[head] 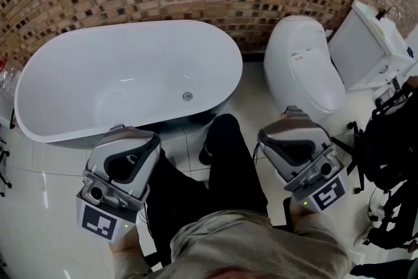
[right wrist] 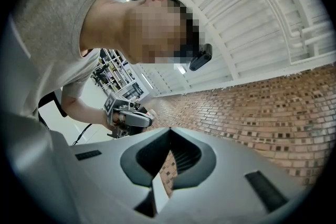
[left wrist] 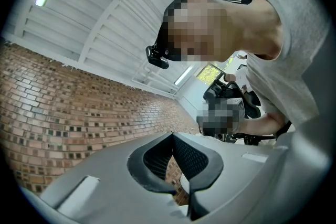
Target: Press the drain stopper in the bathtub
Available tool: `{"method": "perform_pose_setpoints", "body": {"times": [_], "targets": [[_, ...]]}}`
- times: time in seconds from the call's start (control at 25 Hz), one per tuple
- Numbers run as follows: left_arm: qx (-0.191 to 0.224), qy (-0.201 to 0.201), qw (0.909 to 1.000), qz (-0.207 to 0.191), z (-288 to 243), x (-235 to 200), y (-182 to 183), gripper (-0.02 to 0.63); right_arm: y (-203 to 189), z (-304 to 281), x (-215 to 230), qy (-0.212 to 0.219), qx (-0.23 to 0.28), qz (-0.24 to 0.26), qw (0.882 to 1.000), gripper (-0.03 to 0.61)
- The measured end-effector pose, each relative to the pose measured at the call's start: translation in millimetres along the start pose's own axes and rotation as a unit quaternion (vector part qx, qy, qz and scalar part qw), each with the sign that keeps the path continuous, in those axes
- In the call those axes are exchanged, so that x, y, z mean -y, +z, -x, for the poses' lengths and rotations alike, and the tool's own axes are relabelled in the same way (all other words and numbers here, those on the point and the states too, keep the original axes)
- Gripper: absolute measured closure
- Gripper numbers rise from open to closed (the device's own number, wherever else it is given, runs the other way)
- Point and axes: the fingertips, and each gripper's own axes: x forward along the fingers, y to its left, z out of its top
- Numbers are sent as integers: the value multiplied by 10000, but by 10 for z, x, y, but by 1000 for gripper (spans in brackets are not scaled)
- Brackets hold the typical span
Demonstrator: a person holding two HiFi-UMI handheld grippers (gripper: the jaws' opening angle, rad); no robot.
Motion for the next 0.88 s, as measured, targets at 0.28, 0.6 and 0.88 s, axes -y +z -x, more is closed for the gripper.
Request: {"method": "perform_pose_setpoints", "body": {"times": [0.28, 0.6, 0.88], "targets": [[8, 20, 10000, 1, 14, -14, -15, 617, -11, -5, -38, 63, -8, 74, 10000, 578], [-4, 39, 10000, -2, 37, -14, -50, 617, -86, -27, -98, 122, -139, 191, 9996, 578], [-14, 40, 10000, -8, 27, 1, -53, 617, -107, -22, -108, 142, -182, 236, 9995, 578]]}}
